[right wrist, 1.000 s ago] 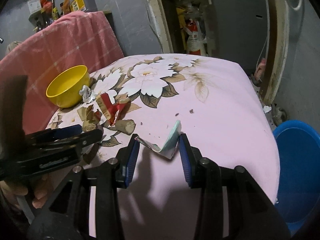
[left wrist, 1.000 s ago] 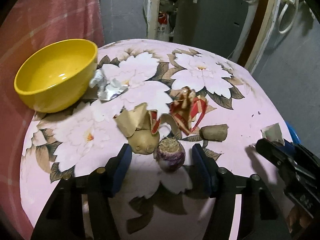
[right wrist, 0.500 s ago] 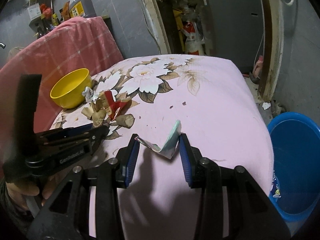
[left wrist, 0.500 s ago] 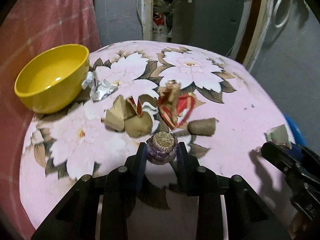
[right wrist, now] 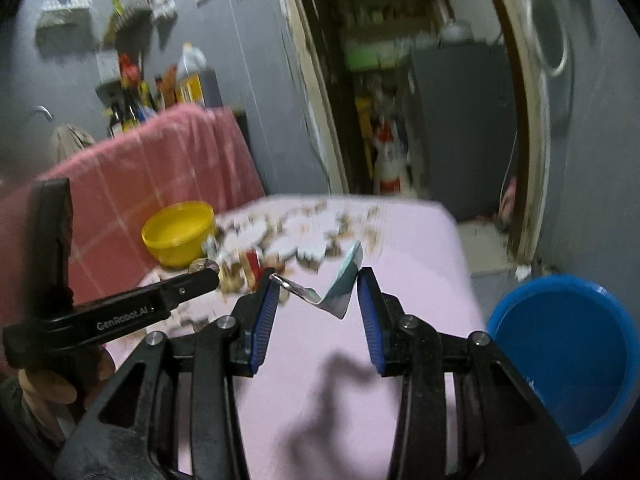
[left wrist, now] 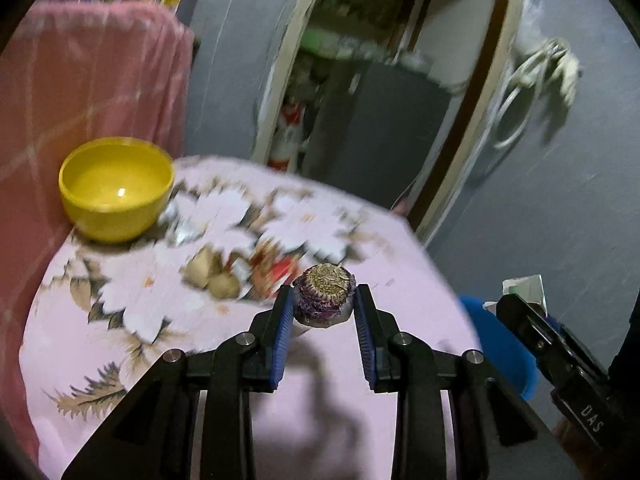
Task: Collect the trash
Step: 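Carry the candy and white scrap over the blue bucket and open both grippers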
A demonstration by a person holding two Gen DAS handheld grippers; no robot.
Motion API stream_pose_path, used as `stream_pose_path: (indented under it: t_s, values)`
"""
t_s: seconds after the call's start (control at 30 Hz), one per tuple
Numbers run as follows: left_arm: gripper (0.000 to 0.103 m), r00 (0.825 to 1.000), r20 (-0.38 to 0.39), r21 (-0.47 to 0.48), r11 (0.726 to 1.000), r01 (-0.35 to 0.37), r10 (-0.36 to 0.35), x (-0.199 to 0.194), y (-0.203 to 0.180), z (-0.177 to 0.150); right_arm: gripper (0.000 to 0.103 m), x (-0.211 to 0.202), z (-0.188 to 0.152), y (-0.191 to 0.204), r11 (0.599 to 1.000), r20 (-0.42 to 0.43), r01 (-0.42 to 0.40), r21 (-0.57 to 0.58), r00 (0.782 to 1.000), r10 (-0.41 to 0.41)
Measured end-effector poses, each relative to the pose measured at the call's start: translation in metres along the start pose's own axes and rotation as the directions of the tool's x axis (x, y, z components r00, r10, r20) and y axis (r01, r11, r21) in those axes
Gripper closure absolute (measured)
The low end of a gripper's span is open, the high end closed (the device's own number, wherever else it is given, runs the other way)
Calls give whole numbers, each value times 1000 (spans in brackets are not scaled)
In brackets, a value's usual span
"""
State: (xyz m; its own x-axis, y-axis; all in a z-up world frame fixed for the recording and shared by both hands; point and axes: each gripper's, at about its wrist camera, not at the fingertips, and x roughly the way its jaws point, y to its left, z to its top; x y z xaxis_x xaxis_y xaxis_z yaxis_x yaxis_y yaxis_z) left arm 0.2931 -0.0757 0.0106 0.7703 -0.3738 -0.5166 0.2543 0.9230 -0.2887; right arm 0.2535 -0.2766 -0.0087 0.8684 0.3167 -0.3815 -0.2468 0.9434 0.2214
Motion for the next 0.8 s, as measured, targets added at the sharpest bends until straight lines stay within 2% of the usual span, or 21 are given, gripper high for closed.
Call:
stream_pose_path:
  t_s: [0.17, 0.23, 0.37, 0.6, 0.8]
  values:
    - [77, 990, 120, 68, 996, 65, -73, -17, -39, 20, 38, -39, 18, -5, 998, 149, 44, -33, 988, -39]
    - [77, 983, 148, 96, 991, 94, -107, -24, -55, 25, 38, -60, 27, -12, 996, 212, 79, -40, 975, -68]
    - [77, 966, 181, 156, 976, 155, -183, -27, -93, 35, 37, -89, 38, -27, 989, 282, 143, -40, 951, -126]
    - [77, 939, 171, 236, 937, 256, -299, -19, -154, 39, 36, -130, 43, -64, 965, 346, 260, -2, 906, -244]
    - [77, 929, 102, 285, 905, 314, -355, 3, -196, 32, 35, -146, 36, -104, 945, 323, 322, 62, 889, -324]
